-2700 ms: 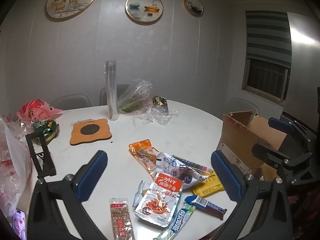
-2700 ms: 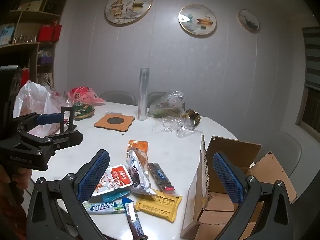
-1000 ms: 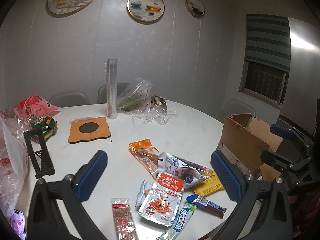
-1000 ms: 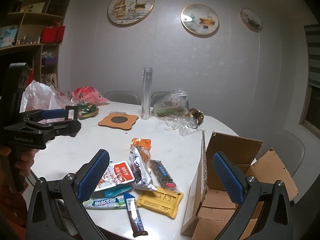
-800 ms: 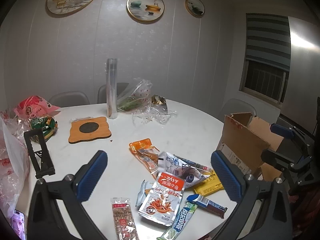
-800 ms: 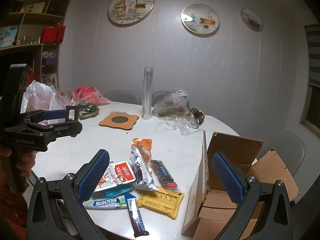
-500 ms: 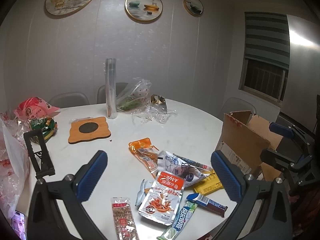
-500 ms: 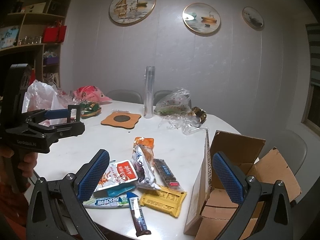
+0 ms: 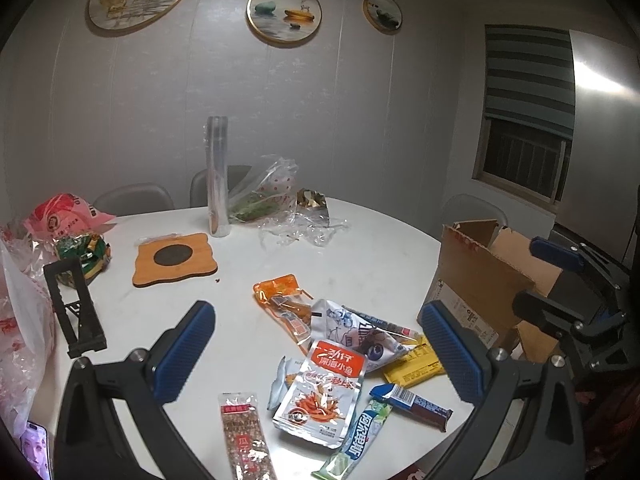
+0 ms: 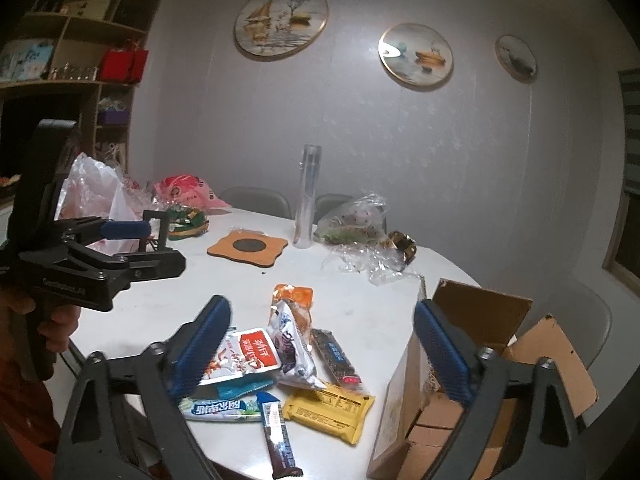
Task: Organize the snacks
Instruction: 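Grasp the seed brittle bar with the left tool while the right tool grasps the chocolate bar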
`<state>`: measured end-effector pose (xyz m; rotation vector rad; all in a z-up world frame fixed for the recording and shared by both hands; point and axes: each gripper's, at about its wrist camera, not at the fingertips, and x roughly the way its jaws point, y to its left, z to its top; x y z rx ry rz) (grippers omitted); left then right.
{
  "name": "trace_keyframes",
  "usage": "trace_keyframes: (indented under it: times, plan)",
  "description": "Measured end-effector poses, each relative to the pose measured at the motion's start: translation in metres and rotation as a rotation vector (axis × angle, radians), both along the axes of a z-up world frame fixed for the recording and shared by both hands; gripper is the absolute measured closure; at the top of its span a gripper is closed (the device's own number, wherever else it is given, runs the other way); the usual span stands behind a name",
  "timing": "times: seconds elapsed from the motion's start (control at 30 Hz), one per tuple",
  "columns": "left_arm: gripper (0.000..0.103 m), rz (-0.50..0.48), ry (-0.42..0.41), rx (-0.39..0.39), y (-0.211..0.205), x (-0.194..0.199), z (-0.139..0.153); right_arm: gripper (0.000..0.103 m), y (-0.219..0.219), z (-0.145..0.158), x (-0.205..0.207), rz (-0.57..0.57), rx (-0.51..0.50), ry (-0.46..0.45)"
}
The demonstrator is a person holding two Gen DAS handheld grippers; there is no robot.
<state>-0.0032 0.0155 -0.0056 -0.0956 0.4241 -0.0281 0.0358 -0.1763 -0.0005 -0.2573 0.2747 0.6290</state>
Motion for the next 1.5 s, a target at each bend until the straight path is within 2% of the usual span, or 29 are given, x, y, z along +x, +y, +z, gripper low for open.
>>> trace_keyframes:
  times: [0.07,0.13,0.23,0.3,0.47,0.73,0.9,1.0,1.07,1.2,1.23,1.37,1.43,1.5]
  plan:
    - [0.001,-0.003,-0.004,-0.005,0.004,-0.001,-0.001,0.035,0.003,0.0,-0.001,0.019,0.004,0.004]
    - [0.001,-0.008,-0.005,-0.014,0.008,-0.001,-0.003,0.058,0.007,-0.001,0.0,0.034,0.013,0.007]
    - [0.001,-0.016,0.001,-0.029,0.016,-0.003,-0.009,0.068,0.013,-0.005,0.0,0.054,0.01,0.023]
    - [0.001,-0.006,0.015,-0.032,0.021,-0.005,-0.016,0.071,0.018,-0.011,0.003,0.073,0.002,0.05]
    - [0.001,0.038,0.084,-0.015,0.031,-0.008,-0.042,0.071,0.024,-0.04,0.008,0.123,-0.037,0.144]
    - [0.001,0.099,0.289,-0.038,0.035,-0.01,-0.115,0.07,0.018,-0.097,0.02,0.131,-0.099,0.301]
    - [0.001,0.149,0.356,-0.006,0.034,-0.008,-0.14,0.07,0.008,-0.122,0.032,0.109,-0.116,0.366]
    - [0.003,0.175,0.38,-0.012,0.039,-0.006,-0.149,0.07,0.006,-0.131,0.037,0.105,-0.112,0.39]
    - [0.017,0.179,0.391,-0.019,0.04,-0.005,-0.151,0.07,0.004,-0.136,0.038,0.106,-0.107,0.404]
    - [0.036,0.187,0.425,-0.017,0.042,-0.005,-0.155,0.069,0.006,-0.143,0.038,0.114,-0.119,0.409]
    - [0.043,0.189,0.431,-0.014,0.042,-0.005,-0.158,0.067,0.007,-0.144,0.038,0.12,-0.121,0.413]
    - [0.056,0.206,0.43,0.05,0.037,-0.005,-0.16,0.063,0.011,-0.15,0.04,0.126,-0.128,0.435]
    - [0.064,0.204,0.426,0.051,0.038,-0.006,-0.159,0.063,0.012,-0.154,0.042,0.122,-0.133,0.445]
    - [0.064,0.201,0.426,0.054,0.039,-0.005,-0.158,0.063,0.013,-0.158,0.044,0.116,-0.139,0.45]
